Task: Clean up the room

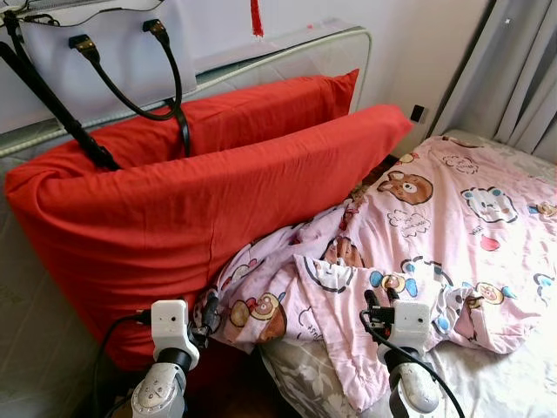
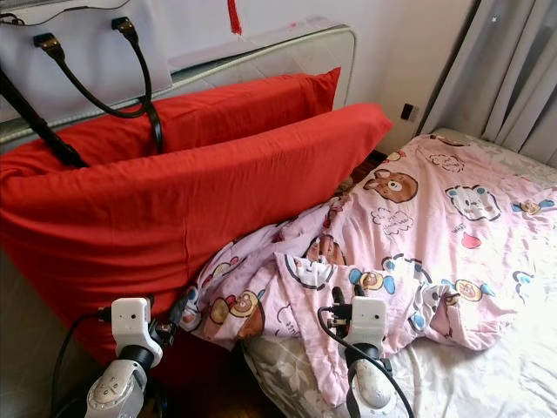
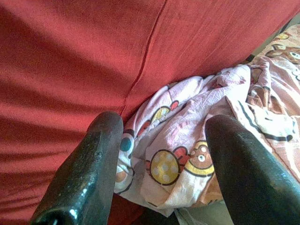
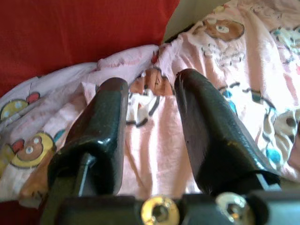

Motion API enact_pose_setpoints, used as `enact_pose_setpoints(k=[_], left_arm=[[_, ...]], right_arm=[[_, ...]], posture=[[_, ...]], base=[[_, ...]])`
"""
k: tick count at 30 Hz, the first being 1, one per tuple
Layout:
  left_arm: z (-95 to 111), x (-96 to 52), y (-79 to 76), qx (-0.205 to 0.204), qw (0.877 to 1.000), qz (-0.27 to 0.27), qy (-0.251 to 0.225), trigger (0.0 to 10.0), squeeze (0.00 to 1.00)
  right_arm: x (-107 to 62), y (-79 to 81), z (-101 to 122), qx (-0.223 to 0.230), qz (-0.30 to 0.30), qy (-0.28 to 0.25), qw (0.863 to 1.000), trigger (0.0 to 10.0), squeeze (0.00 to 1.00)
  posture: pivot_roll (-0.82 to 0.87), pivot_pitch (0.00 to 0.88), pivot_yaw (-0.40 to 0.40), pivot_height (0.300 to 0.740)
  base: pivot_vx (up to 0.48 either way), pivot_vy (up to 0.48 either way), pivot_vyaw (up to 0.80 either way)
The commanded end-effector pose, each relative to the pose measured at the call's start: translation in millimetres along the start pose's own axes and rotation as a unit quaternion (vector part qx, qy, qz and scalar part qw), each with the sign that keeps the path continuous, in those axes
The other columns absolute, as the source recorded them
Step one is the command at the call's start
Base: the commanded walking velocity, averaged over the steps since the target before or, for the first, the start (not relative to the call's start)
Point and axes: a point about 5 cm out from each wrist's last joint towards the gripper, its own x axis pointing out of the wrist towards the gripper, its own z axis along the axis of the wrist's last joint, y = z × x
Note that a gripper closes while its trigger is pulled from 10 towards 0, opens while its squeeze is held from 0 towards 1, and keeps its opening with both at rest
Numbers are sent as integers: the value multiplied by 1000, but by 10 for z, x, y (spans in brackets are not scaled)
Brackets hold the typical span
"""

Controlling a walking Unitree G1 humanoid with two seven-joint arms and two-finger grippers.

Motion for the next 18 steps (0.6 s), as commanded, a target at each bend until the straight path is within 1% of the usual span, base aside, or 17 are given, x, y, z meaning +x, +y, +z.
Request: enact_pose_setpoints(k=[1, 6, 7, 9, 10, 12, 18], left_arm=[[-29, -3, -8, 6, 1000, -4, 12, 10000, 0], [-23, 0, -13, 5, 1000, -4, 11, 10000, 0], [-24, 0, -14, 5, 1000, -4, 12, 10000, 0], [-25, -1, -15, 6, 1000, -4, 12, 10000, 0], [-26, -2, -17, 5, 1000, -4, 12, 10000, 0], [-31, -8, -20, 6, 1000, -4, 13, 10000, 0], [-41, -19, -22, 6, 1000, -2, 16, 10000, 0]], right_arm=[[5, 34, -28, 3, 3, 12, 1000, 10000, 0], [15, 91, -60, -3, 15, 24, 1000, 10000, 0], [21, 105, -74, -4, 15, 32, 999, 10000, 0], [22, 108, -76, -4, 15, 33, 999, 10000, 0], [23, 111, -69, -4, 18, 28, 999, 10000, 0], [15, 109, -61, 1, 20, 21, 1000, 10000, 0], [16, 104, -87, 0, 22, 29, 999, 10000, 0]], posture=[[-26, 5, -21, 687], [-22, 10, -23, 687], [-22, 16, -24, 677], [-22, 16, -24, 672], [-24, 21, -25, 662], [-23, 24, -26, 662], [-19, 29, -30, 662]], base=[[0, 0, 0], [0, 0, 0], [0, 0, 0], [0, 0, 0], [0, 0, 0], [0, 0, 0], [0, 0, 0]])
